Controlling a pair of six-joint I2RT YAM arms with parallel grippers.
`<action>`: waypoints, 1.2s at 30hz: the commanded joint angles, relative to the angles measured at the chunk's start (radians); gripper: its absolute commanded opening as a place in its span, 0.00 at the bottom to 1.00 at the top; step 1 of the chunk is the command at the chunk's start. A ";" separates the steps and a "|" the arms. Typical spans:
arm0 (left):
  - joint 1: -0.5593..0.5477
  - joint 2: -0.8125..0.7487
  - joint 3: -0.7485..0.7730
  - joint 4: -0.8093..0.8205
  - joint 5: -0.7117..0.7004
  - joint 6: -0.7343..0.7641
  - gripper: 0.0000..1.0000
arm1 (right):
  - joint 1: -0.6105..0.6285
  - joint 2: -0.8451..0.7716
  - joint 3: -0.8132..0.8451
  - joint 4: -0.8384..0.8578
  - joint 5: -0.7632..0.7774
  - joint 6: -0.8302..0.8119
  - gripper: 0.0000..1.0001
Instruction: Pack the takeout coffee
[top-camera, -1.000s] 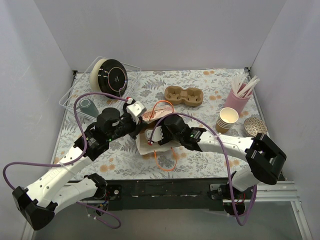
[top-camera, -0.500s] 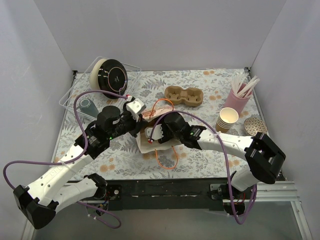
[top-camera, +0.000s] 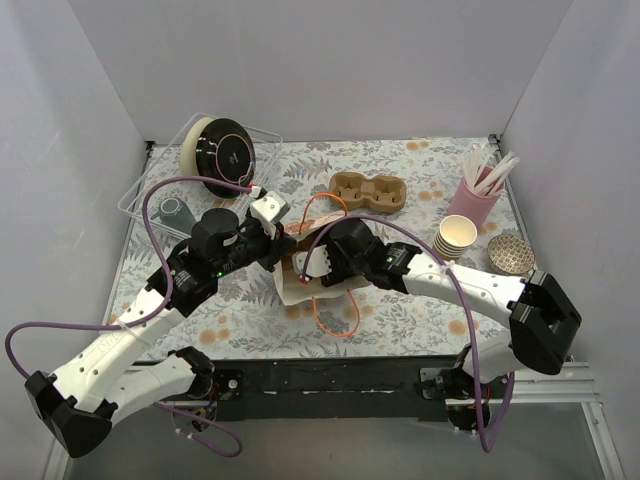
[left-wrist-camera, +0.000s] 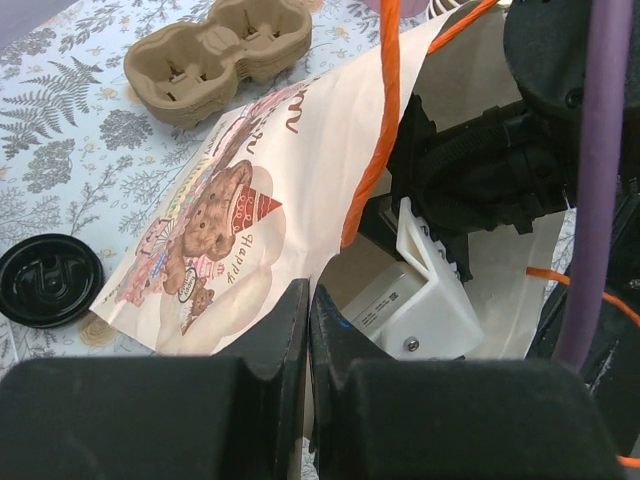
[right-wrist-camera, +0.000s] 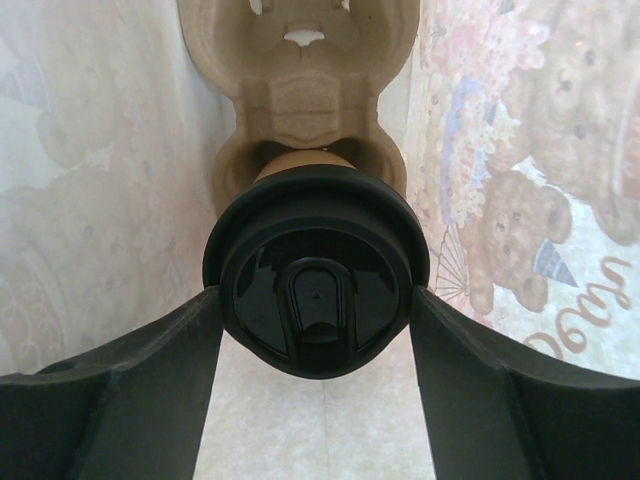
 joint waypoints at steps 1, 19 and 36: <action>0.000 -0.025 0.044 0.020 0.049 -0.035 0.00 | -0.008 -0.057 0.055 -0.082 -0.029 0.020 0.80; 0.000 0.027 0.109 -0.057 0.075 -0.068 0.00 | -0.008 -0.109 0.138 -0.310 -0.137 0.068 0.95; 0.000 0.086 0.173 -0.133 0.074 -0.061 0.00 | -0.006 -0.142 0.196 -0.442 -0.190 0.126 0.99</action>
